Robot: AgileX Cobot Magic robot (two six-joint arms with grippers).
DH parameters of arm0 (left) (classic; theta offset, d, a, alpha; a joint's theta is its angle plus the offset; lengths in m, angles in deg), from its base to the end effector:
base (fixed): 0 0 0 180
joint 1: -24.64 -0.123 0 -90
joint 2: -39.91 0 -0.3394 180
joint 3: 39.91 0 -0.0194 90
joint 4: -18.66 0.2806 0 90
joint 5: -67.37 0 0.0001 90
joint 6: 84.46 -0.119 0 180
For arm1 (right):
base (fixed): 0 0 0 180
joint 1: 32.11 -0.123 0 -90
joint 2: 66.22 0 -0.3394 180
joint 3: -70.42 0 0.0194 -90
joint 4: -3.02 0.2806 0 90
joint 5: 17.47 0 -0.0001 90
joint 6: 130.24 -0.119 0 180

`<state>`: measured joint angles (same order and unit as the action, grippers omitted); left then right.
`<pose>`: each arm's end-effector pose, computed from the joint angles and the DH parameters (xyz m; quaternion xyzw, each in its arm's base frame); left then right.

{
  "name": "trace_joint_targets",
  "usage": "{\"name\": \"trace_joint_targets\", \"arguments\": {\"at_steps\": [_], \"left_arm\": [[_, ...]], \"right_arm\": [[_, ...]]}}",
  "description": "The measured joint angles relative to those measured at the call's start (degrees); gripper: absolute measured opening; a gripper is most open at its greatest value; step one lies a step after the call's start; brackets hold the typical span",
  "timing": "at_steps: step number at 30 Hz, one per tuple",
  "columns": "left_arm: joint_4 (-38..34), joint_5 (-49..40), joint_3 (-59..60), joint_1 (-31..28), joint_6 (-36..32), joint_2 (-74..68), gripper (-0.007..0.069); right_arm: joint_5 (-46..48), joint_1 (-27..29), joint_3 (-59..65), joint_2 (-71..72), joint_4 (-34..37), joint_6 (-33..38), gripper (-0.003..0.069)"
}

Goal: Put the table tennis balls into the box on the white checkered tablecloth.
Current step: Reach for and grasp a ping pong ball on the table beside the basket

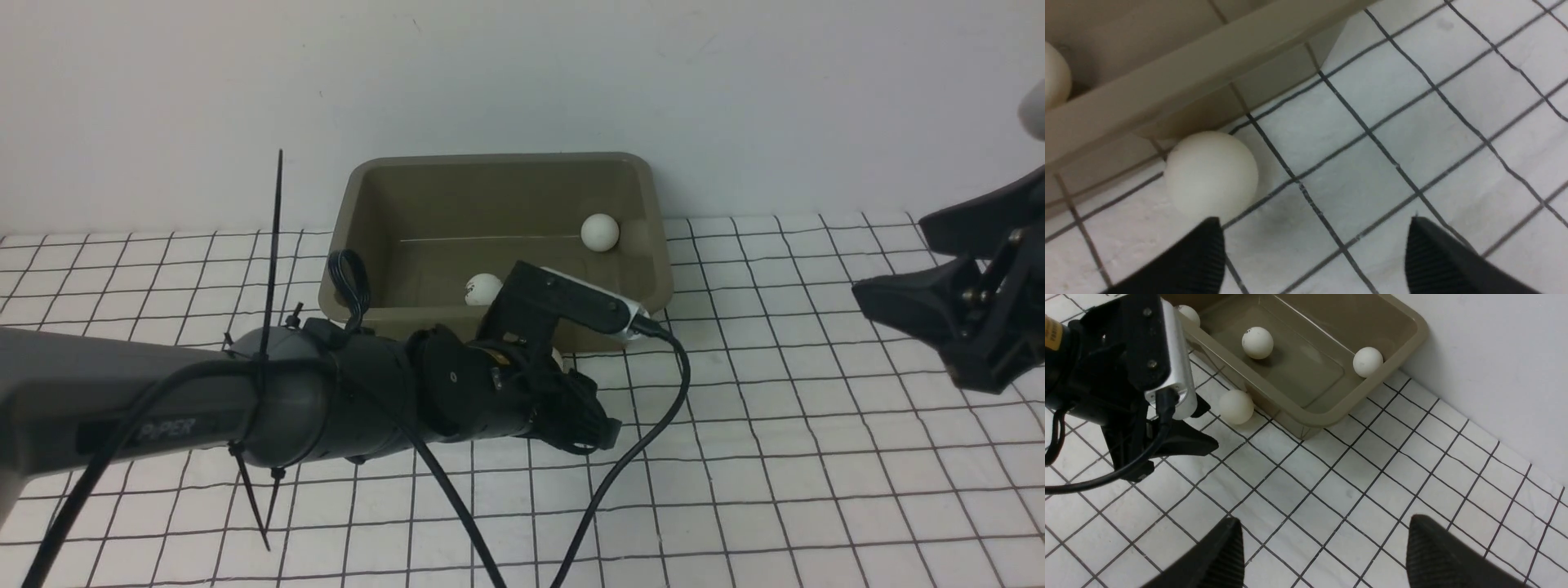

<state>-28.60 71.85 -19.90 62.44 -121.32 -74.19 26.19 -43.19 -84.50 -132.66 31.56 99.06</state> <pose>0.3543 -0.2662 0.1733 0.2046 0.8866 -0.1449 0.3887 0.2176 0.0826 0.3716 -0.3641 0.8247 0.0919 0.4229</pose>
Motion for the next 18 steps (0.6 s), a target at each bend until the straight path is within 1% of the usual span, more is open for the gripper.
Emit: {"name": "trace_joint_targets", "arguments": {"at_steps": [3,5,10,18], "left_arm": [[-2.90,3.92,0.00,0.00,-0.08,-1.05,0.0627],[-4.09,6.45,0.00,0.00,-0.08,-2.56,0.0648],[-5.45,8.12,0.00,0.00,0.18,-4.82,0.0633],[-5.67,14.05,0.00,0.43,1.37,-6.37,0.0561]], "right_arm": [[-0.20,0.00,0.00,0.00,0.00,0.90,0.0484],[-0.31,0.00,0.00,0.00,0.00,1.41,0.0484],[-1.22,0.00,0.00,0.00,-0.05,1.84,0.0484],[-2.30,0.00,0.00,0.00,-0.05,3.69,0.0484]]}}
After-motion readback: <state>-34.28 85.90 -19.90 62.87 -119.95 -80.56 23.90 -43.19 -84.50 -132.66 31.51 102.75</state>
